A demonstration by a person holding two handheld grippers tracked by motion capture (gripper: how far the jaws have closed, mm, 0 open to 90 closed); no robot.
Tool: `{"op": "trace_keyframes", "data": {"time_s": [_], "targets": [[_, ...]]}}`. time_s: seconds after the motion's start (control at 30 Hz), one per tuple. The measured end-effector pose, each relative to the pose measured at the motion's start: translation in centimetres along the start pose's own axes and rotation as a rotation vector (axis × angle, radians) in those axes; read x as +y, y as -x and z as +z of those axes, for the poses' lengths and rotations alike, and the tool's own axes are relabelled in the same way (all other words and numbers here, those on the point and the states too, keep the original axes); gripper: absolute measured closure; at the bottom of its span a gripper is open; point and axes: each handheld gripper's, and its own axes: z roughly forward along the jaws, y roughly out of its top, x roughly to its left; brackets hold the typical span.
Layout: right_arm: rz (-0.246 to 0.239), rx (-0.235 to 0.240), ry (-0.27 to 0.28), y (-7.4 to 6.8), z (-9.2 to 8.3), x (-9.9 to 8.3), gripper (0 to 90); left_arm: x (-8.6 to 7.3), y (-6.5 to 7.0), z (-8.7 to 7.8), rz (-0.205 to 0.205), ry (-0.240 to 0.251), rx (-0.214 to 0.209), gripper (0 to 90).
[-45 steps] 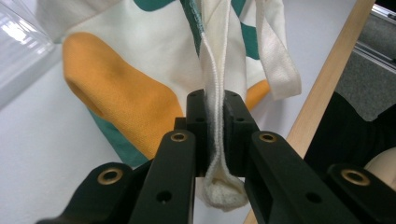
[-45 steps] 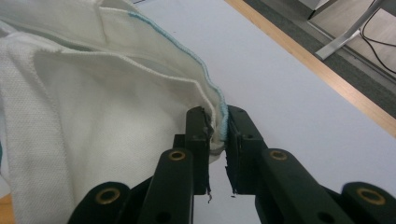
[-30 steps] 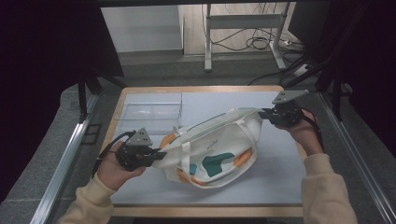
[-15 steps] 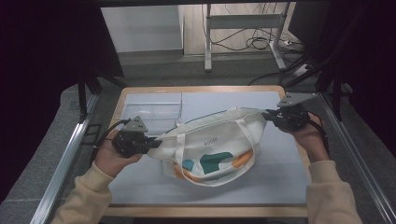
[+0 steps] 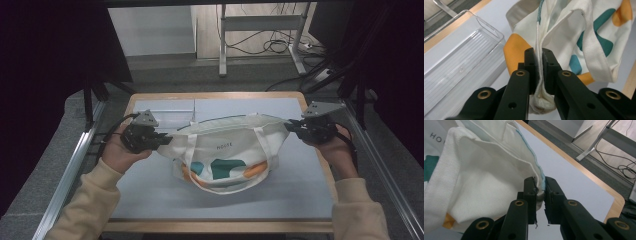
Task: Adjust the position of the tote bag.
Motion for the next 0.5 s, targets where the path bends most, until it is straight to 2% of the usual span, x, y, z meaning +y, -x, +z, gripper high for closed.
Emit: {"op": "trace_keyframes", "data": {"time_s": [0.17,0.33,0.5], "targets": [[-0.003,0.01,-0.017,-1.1,-0.7,-0.7,80.1,-1.1,0.2,0.7,-0.009,-0.014,-0.019,84.5],[0.013,0.044,-0.057,-2.4,-0.4,-2.5,80.0,-2.4,0.2,2.0,-0.029,-0.046,-0.053,84.4],[0.029,0.073,-0.067,-2.8,-0.3,-4.0,79.6,-3.1,0.3,2.7,-0.043,-0.058,-0.073,84.2]]}}
